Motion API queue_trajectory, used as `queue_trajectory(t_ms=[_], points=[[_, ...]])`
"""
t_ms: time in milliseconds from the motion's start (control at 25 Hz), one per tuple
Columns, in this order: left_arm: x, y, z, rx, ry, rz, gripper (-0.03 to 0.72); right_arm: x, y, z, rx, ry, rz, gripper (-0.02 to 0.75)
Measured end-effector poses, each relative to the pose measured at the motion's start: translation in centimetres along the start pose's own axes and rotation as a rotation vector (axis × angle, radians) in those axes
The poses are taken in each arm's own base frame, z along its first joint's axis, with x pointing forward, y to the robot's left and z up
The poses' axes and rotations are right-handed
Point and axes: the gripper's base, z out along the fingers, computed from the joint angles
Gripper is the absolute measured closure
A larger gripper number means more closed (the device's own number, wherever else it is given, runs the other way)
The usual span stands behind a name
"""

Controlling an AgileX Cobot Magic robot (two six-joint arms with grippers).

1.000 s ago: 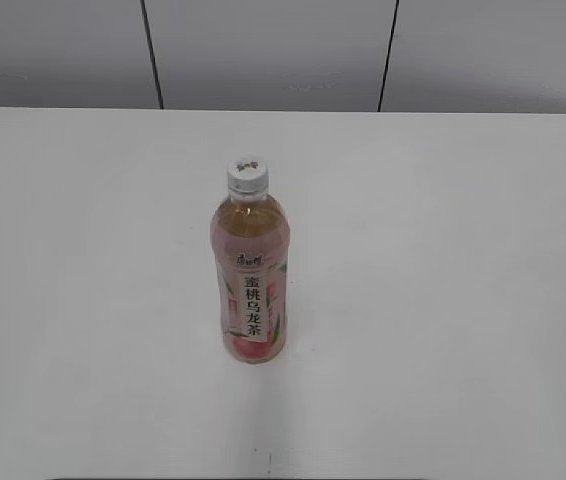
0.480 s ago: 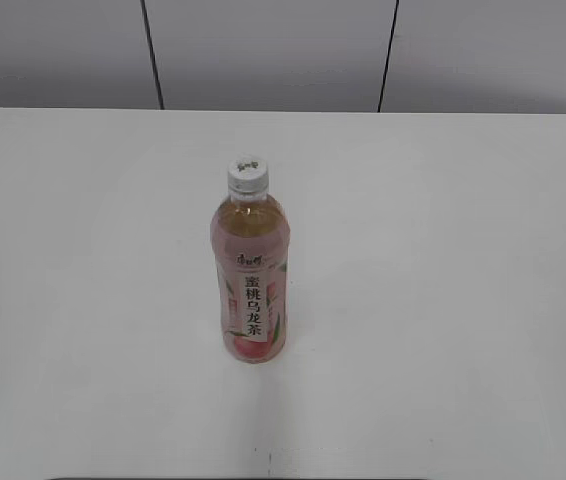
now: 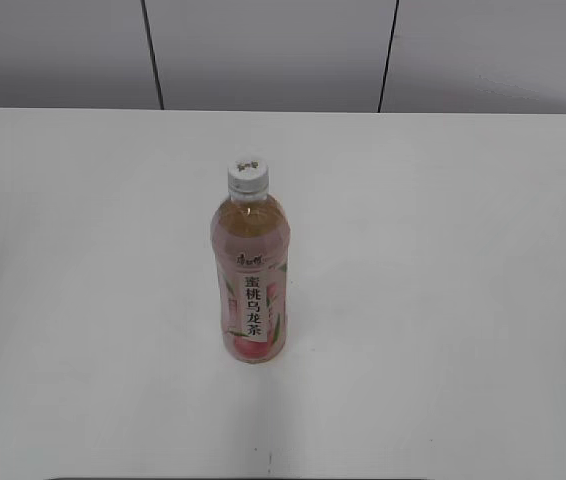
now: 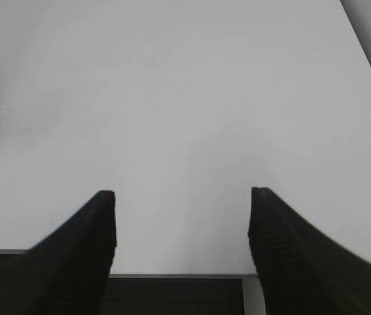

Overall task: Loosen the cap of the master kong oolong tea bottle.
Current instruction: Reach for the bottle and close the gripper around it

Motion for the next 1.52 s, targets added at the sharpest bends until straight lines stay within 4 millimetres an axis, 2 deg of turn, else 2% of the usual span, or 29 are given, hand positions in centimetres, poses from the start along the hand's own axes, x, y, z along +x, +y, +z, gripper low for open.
queue_trajectory(t_ms=[160,320,400,600,720,800,880,1040,1120,1320,1520], points=[[2.1,0.3,5.6,-0.015,0.12,-0.006,0.448,0.0,0.0,0.0,0.0,0.0,0.0,0.256],[3.8,0.6,10.2,-0.028,0.154,-0.021,0.448,0.0,0.0,0.0,0.0,0.0,0.0,0.256],[5.4,0.8,12.8,-0.047,0.201,-0.07,0.448,0.0,0.0,0.0,0.0,0.0,0.0,0.256],[8.9,1.3,17.2,-0.078,0.249,-0.078,0.445,0.0,0.0,0.0,0.0,0.0,0.0,0.256],[11.3,0.4,19.3,-0.017,0.266,-0.003,0.421,0.0,0.0,0.0,0.0,0.0,0.0,0.256],[12.5,-0.7,20.1,0.063,0.269,0.072,0.379,0.0,0.0,0.0,0.0,0.0,0.0,0.256],[13.8,-1.9,20.7,0.131,0.295,0.113,0.306,0.0,0.0,0.0,0.0,0.0,0.0,0.256],[15.7,-2.9,21.1,0.173,0.364,0.084,0.121,0.0,0.0,0.0,0.0,0.0,0.0,0.256],[16.0,-3.1,21.1,0.173,0.384,0.051,0.087,0.0,0.0,0.0,0.0,0.0,0.0,0.256],[16.1,-3.7,20.9,0.193,0.4,0.039,0.134,0.0,0.0,0.0,0.0,0.0,0.0,0.256],[15.6,-3.8,21.1,0.203,0.341,0.03,0.181,0.0,0.0,0.0,0.0,0.0,0.0,0.256]])
